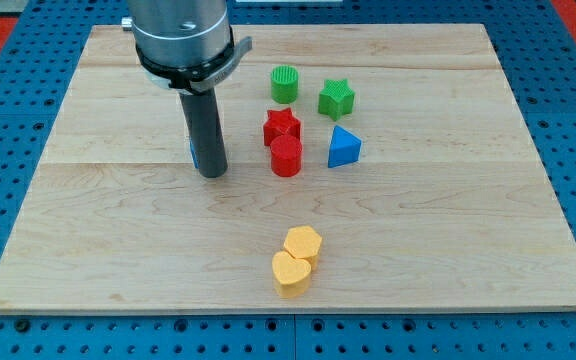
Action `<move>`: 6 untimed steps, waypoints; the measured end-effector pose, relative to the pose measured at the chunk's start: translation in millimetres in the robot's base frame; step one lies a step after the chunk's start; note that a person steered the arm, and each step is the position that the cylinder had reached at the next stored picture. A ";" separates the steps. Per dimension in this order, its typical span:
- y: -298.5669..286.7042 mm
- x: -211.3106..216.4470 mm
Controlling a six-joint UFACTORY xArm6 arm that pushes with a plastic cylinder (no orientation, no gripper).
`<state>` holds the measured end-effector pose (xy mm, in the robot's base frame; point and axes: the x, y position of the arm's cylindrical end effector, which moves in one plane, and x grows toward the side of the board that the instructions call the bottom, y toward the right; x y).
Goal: Move the blue cube towards the top left of the board
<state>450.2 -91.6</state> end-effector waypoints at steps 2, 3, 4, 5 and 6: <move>-3.8 -25.1; -7.4 -39.4; -12.3 -52.4; -20.4 -64.7; -30.7 -75.9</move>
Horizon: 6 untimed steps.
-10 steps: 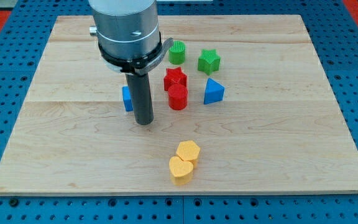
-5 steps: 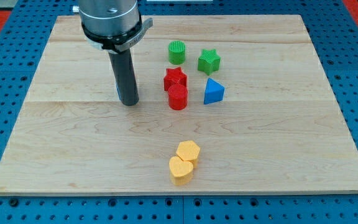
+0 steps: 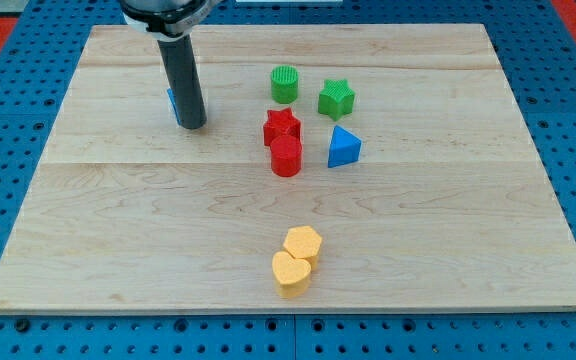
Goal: Move the blue cube towards the top left of the board
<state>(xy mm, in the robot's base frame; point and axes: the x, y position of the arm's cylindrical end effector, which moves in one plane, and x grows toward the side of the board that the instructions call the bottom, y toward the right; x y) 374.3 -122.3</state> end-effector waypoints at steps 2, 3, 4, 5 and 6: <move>-11.1 -21.0; -11.6 -27.3; -11.6 -27.3; -11.6 -28.0; -11.6 -29.0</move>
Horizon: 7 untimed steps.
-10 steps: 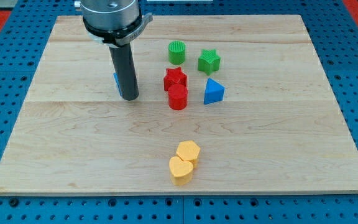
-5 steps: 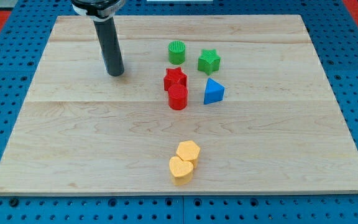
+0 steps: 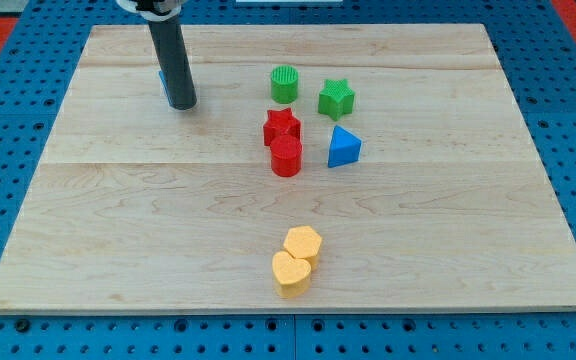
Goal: Move the blue cube towards the top left of the board
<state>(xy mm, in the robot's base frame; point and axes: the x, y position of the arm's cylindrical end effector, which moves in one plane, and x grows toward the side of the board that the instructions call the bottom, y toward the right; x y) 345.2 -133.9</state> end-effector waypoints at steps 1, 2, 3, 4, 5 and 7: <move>-0.6 -1.9; -2.6 -5.5; -5.2 -9.8; -8.9 -15.6; -12.5 -21.7; -19.4 -33.1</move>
